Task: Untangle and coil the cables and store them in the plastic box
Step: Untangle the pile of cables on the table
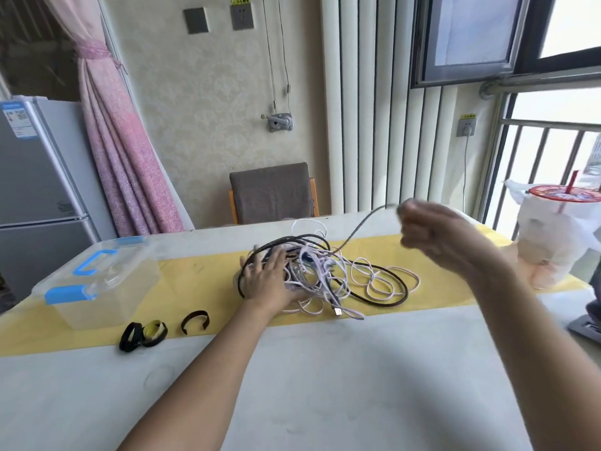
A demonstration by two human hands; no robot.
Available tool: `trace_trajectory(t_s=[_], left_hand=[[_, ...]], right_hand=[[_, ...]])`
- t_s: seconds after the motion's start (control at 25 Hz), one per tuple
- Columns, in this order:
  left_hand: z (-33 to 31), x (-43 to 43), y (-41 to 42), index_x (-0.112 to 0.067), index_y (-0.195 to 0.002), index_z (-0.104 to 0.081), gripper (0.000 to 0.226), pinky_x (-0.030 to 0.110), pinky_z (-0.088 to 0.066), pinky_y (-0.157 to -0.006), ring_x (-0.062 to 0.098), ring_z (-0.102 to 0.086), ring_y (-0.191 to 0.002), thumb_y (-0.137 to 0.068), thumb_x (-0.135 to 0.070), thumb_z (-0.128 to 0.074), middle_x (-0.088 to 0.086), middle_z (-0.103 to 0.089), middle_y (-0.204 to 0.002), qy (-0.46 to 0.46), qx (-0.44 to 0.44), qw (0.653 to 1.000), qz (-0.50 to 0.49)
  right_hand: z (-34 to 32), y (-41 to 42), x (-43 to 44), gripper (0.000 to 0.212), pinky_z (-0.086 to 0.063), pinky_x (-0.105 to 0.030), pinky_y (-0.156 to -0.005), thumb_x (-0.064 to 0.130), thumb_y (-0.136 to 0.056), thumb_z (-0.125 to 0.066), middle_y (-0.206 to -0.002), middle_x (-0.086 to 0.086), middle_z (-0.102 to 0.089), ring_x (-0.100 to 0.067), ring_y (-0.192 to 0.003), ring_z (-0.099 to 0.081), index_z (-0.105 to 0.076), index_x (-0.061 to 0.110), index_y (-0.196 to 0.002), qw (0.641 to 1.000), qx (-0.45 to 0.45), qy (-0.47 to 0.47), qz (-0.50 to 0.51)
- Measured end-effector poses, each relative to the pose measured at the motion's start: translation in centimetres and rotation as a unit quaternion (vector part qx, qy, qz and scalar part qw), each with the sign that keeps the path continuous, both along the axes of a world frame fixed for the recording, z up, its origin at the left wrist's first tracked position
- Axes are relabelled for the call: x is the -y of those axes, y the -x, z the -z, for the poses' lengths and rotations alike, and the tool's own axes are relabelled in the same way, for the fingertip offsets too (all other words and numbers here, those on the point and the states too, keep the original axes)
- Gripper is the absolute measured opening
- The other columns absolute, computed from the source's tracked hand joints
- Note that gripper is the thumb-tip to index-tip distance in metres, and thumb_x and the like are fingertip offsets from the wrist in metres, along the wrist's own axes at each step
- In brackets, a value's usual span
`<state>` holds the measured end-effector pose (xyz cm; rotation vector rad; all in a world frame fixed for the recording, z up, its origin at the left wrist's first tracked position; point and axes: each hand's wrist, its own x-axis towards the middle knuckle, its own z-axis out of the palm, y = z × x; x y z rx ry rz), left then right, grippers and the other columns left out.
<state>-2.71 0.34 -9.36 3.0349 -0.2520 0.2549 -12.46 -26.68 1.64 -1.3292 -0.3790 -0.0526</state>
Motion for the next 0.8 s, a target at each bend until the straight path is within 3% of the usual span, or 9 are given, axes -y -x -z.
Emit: trace_trajectory(t_s=[0.08,0.16,0.24,0.36,0.48,0.56,0.6,0.68,0.8], left_hand=[[-0.7,-0.9,-2.0,-0.021,-0.151,0.002,0.104,0.050,0.008,-0.114,0.031,0.012,-0.145,-0.078,-0.071,-0.051,-0.009,0.003,-0.159,-0.001,0.027,0.996,-0.081],[-1.7,-1.5,-3.6,-0.017,-0.151,-0.001,0.087,0.049,0.000,-0.117,0.030,-0.001,-0.145,-0.089,-0.045,-0.055,0.000,-0.005,-0.160,0.011,0.067,0.988,-0.135],[-2.6,-1.4,-4.8,-0.013,-0.149,-0.015,0.069,0.044,-0.011,-0.117,0.030,-0.013,-0.143,-0.091,-0.022,-0.052,0.007,-0.017,-0.157,0.010,0.044,0.991,-0.127],[-3.4,0.5,-3.8,-0.008,-0.129,-0.052,0.042,0.038,-0.034,-0.105,0.032,-0.042,-0.127,-0.087,-0.010,-0.048,0.014,-0.051,-0.135,0.023,-0.024,0.998,-0.045],[-3.2,1.7,-1.7,-0.004,-0.110,-0.060,0.031,0.035,-0.045,-0.089,0.031,-0.057,-0.107,-0.087,-0.023,-0.051,0.016,-0.063,-0.114,0.200,-0.093,0.975,-0.024],[-2.2,1.9,-0.4,-0.006,-0.101,-0.064,0.039,0.031,-0.043,-0.081,0.025,-0.059,-0.096,-0.089,-0.041,-0.053,0.013,-0.065,-0.099,0.376,-0.148,0.913,-0.046],[-1.5,2.1,0.3,-0.011,-0.092,-0.065,0.039,0.030,-0.041,-0.073,0.021,-0.058,-0.084,-0.087,-0.048,-0.057,0.008,-0.062,-0.086,0.442,-0.138,0.884,-0.059],[0.4,2.4,1.3,-0.013,-0.078,-0.061,0.032,0.028,-0.034,-0.060,0.018,-0.050,-0.069,-0.078,-0.044,-0.069,0.005,-0.056,-0.071,0.499,-0.091,0.858,-0.077],[1.6,2.9,2.8,-0.010,-0.076,-0.060,0.012,0.021,-0.044,-0.061,0.017,-0.058,-0.072,-0.079,-0.005,-0.069,0.006,-0.065,-0.078,0.586,-0.106,0.802,-0.030]], right_hand=[[-1.7,1.3,3.2,0.021,-0.032,-0.010,-0.040,0.022,-0.091,-0.042,-0.044,0.009,-0.032,-0.001,-0.034,-0.023,-0.049,0.009,-0.076,0.994,0.038,-0.066,0.072],[-1.6,1.9,6.0,0.026,-0.033,-0.012,-0.042,0.032,-0.085,-0.054,-0.044,0.008,-0.037,-0.003,-0.035,-0.028,-0.052,0.007,-0.079,0.986,0.052,-0.034,0.155],[0.0,1.7,8.1,0.041,-0.034,-0.023,-0.048,0.045,-0.072,-0.066,-0.046,0.004,-0.045,-0.010,-0.044,-0.036,-0.063,0.006,-0.082,0.971,0.014,0.109,0.212],[2.6,0.0,8.1,0.017,-0.038,-0.037,-0.061,0.017,-0.090,-0.060,-0.053,-0.004,-0.063,-0.022,-0.054,-0.050,-0.070,0.004,-0.086,0.907,-0.106,0.369,0.172],[4.2,-1.3,4.8,0.016,-0.053,-0.027,-0.070,0.006,-0.092,-0.051,-0.076,-0.006,-0.073,-0.017,-0.071,-0.066,-0.067,0.008,-0.092,0.821,-0.208,0.530,0.045],[5.2,-2.1,1.9,0.017,-0.050,-0.022,-0.074,0.019,-0.094,-0.051,-0.085,-0.004,-0.073,-0.014,-0.075,-0.067,-0.065,0.011,-0.100,0.792,-0.220,0.569,-0.026],[5.7,-2.6,0.4,0.022,-0.049,-0.022,-0.073,0.030,-0.094,-0.052,-0.087,-0.004,-0.072,-0.013,-0.074,-0.067,-0.064,0.012,-0.101,0.795,-0.216,0.565,-0.045],[6.6,-3.5,-2.7,0.037,-0.050,-0.021,-0.068,0.043,-0.092,-0.053,-0.085,-0.005,-0.070,-0.013,-0.067,-0.065,-0.064,0.009,-0.100,0.833,-0.192,0.518,-0.028],[7.9,-4.9,-7.4,0.044,-0.048,-0.022,-0.058,0.041,-0.087,-0.062,-0.074,-0.009,-0.065,-0.014,-0.056,-0.056,-0.067,-0.003,-0.088,0.910,-0.121,0.391,0.066]])
